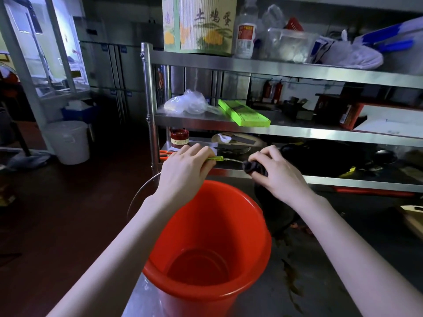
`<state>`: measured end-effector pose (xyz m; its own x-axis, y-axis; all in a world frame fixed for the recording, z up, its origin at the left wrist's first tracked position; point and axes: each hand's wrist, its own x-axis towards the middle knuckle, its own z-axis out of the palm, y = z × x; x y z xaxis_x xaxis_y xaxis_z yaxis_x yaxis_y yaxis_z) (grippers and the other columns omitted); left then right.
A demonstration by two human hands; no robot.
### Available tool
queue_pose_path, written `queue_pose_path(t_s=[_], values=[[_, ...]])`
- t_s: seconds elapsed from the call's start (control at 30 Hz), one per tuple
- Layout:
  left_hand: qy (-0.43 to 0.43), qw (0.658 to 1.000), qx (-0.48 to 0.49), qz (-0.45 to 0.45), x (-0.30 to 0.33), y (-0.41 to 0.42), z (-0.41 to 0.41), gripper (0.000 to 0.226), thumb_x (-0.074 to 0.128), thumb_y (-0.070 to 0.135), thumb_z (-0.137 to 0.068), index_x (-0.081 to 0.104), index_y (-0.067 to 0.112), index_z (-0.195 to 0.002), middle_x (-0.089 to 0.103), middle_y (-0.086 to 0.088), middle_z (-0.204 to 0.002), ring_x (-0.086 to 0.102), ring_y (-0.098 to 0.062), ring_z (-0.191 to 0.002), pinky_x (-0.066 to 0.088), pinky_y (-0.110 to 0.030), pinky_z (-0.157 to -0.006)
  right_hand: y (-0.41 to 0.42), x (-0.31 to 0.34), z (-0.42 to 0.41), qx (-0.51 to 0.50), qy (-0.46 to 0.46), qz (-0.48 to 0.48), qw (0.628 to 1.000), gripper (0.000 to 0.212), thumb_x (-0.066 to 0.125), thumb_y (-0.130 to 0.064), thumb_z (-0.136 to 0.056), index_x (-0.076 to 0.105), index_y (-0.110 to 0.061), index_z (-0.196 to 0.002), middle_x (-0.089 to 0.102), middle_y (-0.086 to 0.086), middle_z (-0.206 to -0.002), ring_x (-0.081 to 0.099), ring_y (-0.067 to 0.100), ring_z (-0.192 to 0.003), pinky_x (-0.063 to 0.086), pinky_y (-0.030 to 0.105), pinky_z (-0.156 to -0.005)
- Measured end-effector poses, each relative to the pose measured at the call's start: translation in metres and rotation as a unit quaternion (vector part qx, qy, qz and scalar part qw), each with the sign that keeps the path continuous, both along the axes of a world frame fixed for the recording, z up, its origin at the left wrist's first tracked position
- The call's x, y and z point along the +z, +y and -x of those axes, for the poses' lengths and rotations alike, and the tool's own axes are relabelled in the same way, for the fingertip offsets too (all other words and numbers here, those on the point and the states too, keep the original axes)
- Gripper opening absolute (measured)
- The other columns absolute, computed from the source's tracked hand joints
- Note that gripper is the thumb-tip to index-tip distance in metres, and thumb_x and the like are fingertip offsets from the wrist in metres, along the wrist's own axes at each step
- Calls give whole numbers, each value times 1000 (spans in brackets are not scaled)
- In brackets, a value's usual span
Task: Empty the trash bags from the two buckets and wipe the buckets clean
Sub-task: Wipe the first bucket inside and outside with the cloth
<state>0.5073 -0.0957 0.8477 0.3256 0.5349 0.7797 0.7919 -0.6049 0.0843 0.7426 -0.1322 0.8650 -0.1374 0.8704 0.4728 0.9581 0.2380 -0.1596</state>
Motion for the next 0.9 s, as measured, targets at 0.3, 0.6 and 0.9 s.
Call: queue_pose_path(t_s=[0.3,0.6,0.9], values=[[-6,1000,11,-12,-2,2,-2,23,41,41,-98,59,26,-94,65,11,-87,57,-15,-81,38,-28,-49,6,12,45,65,-29,-103,992,26,64,-31,-85,61,-30,-111,52,-11,-111,54,13,-91,42,29,-57],[-27,999,18,-26,-4,2,2,19,47,37,-98,61,26,-93,65,11,-81,57,-15,-76,39,-29,-49,7,-39,-19,-16,151,-31,988,21,67,-26,-84,65,-30,-104,52,-17,-103,58,13,-93,48,32,-69],[-15,999,24,-25,-3,11,-4,19,46,39,-99,60,27,-93,66,10,-86,59,-15,-80,43,-31,-52,16,4,38,72,38,-133,988,23,68,-30,-81,65,-32,-105,54,-12,-106,53,12,-77,45,30,-59]])
